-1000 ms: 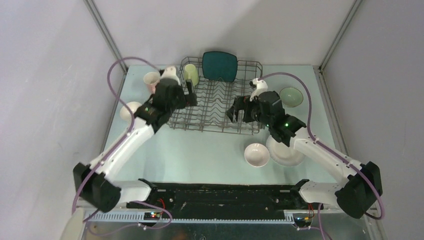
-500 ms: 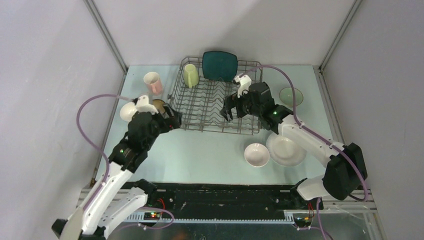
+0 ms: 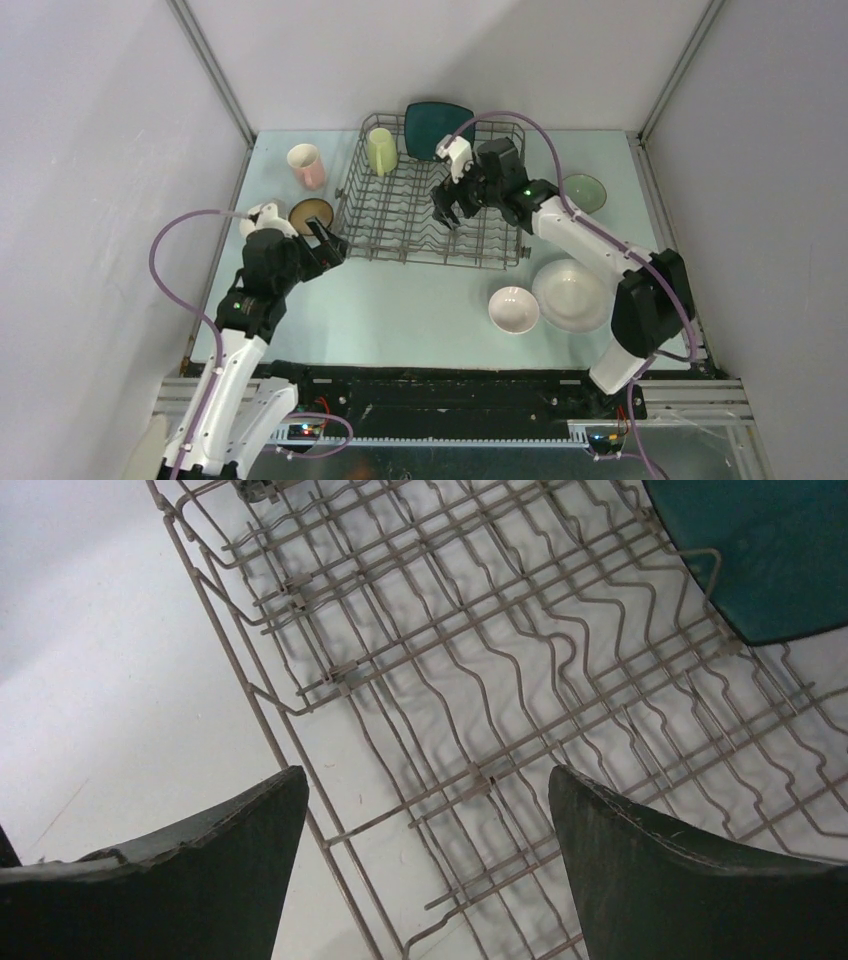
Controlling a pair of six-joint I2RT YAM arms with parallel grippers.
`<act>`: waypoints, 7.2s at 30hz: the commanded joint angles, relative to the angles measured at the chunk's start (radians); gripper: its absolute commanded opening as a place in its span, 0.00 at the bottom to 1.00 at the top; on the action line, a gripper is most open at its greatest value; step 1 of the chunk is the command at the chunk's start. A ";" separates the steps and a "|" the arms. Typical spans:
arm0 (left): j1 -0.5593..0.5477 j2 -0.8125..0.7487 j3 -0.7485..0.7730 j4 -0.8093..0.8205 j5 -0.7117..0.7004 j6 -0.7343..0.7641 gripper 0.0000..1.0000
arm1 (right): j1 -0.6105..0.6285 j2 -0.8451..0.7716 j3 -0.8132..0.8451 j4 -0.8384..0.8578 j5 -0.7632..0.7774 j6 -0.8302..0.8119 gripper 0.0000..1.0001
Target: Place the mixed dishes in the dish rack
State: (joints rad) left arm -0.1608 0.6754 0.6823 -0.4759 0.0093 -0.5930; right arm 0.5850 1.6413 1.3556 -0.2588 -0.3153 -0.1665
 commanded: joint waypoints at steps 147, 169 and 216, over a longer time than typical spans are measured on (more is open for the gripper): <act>0.000 0.079 0.059 -0.021 0.289 0.193 0.97 | 0.501 -0.395 -0.667 -0.355 0.548 0.936 0.39; -0.015 0.070 0.053 -0.020 0.286 0.183 0.98 | 0.407 -0.617 -0.561 0.154 -0.111 1.018 0.00; -0.698 0.243 -0.202 1.149 -0.123 0.735 1.00 | -0.006 -0.556 -0.482 0.682 0.086 1.309 0.00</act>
State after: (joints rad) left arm -0.8173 0.8570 0.4770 0.3595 -0.0734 0.0132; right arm 0.5846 1.0851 0.9073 0.2165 -0.1787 1.0466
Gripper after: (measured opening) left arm 0.996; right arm 0.035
